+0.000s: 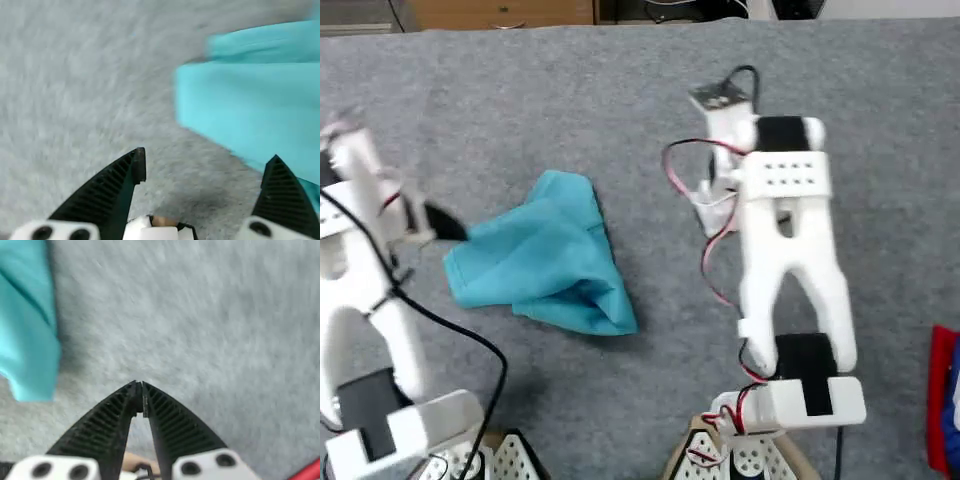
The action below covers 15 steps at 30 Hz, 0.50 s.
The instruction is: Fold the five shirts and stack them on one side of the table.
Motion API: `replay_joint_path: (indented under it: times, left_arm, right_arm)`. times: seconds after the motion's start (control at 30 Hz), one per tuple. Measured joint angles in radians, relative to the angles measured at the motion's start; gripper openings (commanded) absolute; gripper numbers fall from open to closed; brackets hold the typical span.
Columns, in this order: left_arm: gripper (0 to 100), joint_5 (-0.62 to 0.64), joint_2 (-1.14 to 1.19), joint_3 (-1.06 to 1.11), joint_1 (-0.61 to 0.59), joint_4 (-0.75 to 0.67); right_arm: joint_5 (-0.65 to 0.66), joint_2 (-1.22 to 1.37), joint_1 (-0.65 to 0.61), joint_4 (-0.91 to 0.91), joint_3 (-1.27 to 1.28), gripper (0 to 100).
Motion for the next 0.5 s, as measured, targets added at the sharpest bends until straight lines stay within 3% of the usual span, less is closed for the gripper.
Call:
replay_joint_path:
  times: [0.17, 0.37, 0.5]
  left_arm:
    - [37, -0.006, 0.104, 0.100, -0.103, -0.052]
    - [37, 0.038, 0.227, 0.112, -0.075, -0.101]
    - [28, 0.121, 0.290, 0.112, -0.009, -0.141]
  right_arm:
    - [-0.032, 0.000, -0.080, -0.054, -0.026, 0.9]
    - [-0.034, 0.003, -0.081, -0.068, -0.026, 0.9]
    - [-0.034, 0.052, -0.081, -0.068, -0.026, 0.9]
